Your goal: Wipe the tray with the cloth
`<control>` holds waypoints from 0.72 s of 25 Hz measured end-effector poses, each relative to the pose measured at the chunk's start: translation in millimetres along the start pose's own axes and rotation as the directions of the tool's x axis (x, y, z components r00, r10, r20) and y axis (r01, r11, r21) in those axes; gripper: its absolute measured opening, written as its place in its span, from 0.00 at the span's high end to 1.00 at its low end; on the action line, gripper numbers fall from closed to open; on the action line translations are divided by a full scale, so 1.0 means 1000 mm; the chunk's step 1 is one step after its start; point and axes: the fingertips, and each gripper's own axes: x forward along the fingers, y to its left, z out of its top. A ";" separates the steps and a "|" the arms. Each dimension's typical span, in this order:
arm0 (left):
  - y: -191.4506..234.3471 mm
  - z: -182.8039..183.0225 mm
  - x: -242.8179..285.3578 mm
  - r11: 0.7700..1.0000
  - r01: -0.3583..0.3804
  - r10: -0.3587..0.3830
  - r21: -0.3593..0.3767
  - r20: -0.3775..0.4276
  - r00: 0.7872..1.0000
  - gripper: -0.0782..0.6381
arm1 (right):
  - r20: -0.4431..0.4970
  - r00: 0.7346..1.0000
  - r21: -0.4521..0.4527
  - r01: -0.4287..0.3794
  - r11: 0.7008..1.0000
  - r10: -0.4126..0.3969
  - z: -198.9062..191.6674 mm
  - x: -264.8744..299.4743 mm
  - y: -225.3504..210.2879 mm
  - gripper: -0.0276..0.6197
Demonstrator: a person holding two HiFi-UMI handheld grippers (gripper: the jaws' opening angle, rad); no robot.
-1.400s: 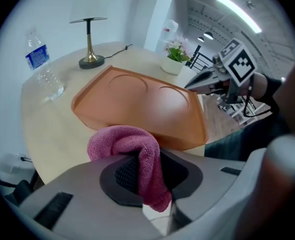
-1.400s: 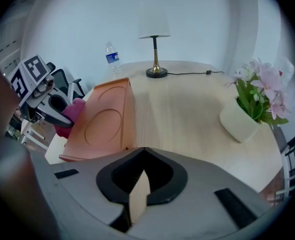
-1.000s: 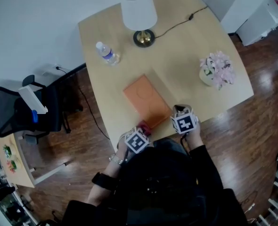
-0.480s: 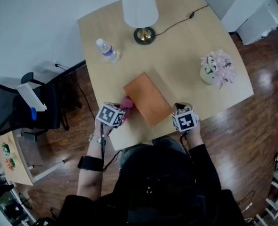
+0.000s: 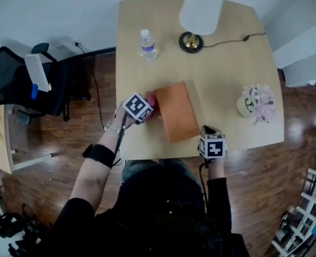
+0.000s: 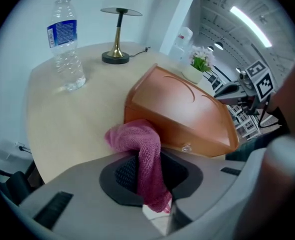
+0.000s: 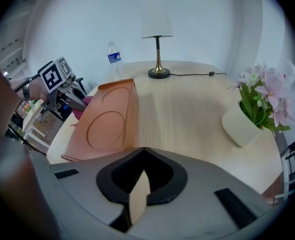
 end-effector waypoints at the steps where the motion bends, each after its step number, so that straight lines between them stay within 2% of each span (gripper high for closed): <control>1: -0.005 -0.001 0.002 1.000 0.004 -0.004 0.006 0.002 1.000 0.76 | 0.006 1.000 -0.003 -0.001 1.000 0.001 0.001 0.001 0.000 0.95; 3: -0.018 -0.001 0.006 1.000 0.018 -0.018 0.014 0.018 1.000 0.76 | 0.020 1.000 -0.009 -0.010 1.000 0.011 0.007 0.000 0.001 0.95; 6: -0.050 0.005 0.010 0.995 0.093 -0.095 0.025 0.085 0.992 0.76 | 0.012 1.000 -0.028 -0.020 0.999 0.020 0.013 -0.001 0.007 0.95; 8: -0.069 -0.002 0.014 0.992 0.127 -0.127 0.008 0.091 0.988 0.76 | 0.001 1.000 -0.036 -0.012 0.999 0.012 0.013 0.001 0.007 0.95; 12: -0.080 -0.024 0.014 0.993 0.108 -0.106 -0.040 0.051 0.993 0.76 | 0.009 1.000 -0.038 -0.027 0.999 0.028 0.018 0.003 0.009 0.95; 16: -0.081 -0.045 0.011 0.987 0.100 -0.094 -0.128 0.055 0.994 0.76 | -0.007 1.000 -0.034 -0.022 0.999 0.022 0.014 0.005 0.007 0.95; 18: -0.086 -0.053 0.009 0.984 0.106 -0.099 -0.146 0.057 0.993 0.76 | -0.005 1.000 -0.028 -0.022 0.999 0.022 0.013 0.005 0.006 0.95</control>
